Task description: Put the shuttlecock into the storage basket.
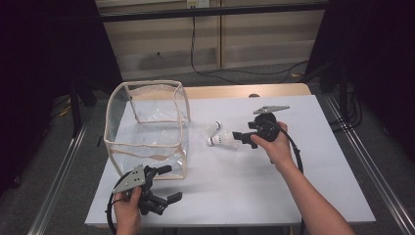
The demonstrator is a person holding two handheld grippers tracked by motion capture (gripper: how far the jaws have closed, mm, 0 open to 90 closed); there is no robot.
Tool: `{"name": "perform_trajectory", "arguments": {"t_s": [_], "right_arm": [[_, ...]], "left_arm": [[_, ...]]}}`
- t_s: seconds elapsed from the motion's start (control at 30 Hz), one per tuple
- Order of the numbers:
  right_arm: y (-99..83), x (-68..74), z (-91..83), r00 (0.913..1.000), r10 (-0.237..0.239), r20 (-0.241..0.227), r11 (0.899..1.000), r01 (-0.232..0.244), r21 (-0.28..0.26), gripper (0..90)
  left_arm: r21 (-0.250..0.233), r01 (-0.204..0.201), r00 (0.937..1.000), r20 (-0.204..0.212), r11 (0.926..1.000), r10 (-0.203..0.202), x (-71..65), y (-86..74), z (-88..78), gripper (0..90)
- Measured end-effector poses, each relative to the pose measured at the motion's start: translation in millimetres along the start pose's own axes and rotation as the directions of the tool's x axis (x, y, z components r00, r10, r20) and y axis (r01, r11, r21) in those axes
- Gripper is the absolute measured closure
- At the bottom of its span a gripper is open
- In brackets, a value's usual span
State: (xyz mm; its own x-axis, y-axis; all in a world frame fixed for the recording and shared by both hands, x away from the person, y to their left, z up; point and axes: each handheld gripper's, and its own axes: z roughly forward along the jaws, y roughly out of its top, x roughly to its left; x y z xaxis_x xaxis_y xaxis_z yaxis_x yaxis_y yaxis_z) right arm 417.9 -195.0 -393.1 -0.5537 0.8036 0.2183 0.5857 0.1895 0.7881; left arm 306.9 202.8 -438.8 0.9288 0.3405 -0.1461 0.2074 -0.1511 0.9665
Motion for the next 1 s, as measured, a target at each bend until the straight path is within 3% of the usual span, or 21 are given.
{"name": "perform_trajectory", "arguments": {"t_s": [1.0], "right_arm": [[28.9,25.9,29.7,0.9978,-0.065,-0.014,0.997,0.066,0.043,13.6]], "left_arm": [[-0.032,-0.003,0.9999,-0.017,0.9995,0.002,2.5,-0.1,-8.2,2.3]]}}
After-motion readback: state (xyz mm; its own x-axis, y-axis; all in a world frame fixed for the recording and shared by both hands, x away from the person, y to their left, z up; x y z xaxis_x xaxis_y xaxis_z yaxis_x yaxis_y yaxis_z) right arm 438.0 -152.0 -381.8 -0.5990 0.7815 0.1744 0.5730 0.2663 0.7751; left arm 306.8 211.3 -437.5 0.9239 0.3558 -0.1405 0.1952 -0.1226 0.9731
